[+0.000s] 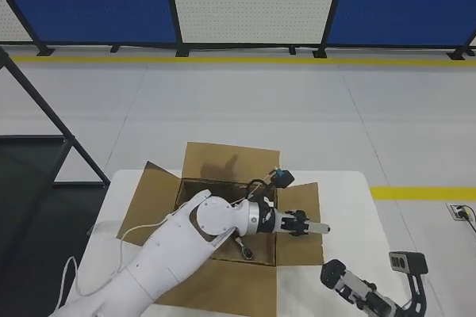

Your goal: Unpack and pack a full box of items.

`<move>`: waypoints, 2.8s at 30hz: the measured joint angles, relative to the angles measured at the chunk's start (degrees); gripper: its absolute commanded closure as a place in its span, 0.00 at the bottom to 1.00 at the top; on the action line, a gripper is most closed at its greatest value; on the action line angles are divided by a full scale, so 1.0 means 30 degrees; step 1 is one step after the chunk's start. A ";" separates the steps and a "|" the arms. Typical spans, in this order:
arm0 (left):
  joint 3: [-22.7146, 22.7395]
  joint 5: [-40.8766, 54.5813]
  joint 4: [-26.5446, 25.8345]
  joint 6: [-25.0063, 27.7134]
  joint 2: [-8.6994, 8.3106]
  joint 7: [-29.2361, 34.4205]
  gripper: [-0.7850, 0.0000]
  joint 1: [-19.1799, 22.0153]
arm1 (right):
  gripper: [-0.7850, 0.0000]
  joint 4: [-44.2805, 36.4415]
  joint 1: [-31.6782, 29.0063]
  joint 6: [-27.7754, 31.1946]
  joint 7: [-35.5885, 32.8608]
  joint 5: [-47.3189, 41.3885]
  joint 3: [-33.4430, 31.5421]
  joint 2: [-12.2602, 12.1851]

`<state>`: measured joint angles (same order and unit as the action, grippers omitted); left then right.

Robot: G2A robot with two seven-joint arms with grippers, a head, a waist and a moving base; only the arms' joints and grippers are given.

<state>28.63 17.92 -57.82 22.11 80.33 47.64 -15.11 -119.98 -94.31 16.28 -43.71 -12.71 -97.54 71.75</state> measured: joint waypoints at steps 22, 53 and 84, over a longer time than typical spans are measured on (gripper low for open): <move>0.3963 -0.1439 -0.1182 0.1669 -0.0696 0.0494 0.00 -0.0572 | 0.00 0.1107 0.1929 -0.4681 0.2329 0.2964 0.1248 -0.0291; 1.6047 -0.8399 -1.4736 -0.1168 -0.4535 -0.1344 0.00 -1.1389 | 0.00 0.2040 0.4562 -0.7508 0.3114 0.3867 0.2710 -0.0478; 2.2210 -0.8497 -1.8756 -0.3664 -0.4640 -1.2161 0.00 -1.8454 | 0.00 0.3557 0.6079 -0.8759 0.0654 0.4370 0.3959 -0.0954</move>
<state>95.26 -7.58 -114.09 11.12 66.41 11.16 -70.47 -109.31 -76.07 -9.99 -41.75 0.39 -85.66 68.89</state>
